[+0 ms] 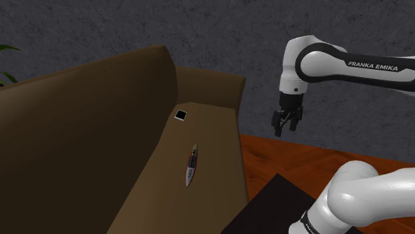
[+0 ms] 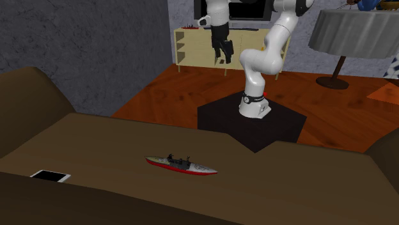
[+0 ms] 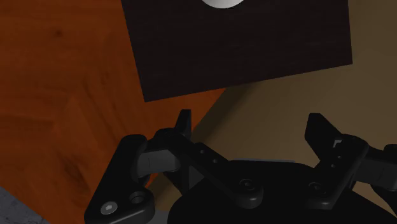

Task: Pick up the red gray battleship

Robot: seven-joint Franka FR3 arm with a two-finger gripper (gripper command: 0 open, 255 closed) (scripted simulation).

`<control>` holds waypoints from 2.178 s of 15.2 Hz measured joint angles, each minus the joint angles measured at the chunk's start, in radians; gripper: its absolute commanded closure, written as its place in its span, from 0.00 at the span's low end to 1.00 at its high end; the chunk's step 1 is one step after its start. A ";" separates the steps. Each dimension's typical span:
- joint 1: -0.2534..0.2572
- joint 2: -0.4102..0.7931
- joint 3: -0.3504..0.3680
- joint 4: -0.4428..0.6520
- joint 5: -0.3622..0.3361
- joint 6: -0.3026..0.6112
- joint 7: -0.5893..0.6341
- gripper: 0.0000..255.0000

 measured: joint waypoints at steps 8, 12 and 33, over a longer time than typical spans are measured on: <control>0.019 0.178 0.055 -0.004 0.053 0.180 0.091 0.00; 0.030 0.323 0.087 0.025 0.077 0.297 0.146 0.00; 0.088 1.143 0.159 0.533 0.059 0.615 0.413 0.00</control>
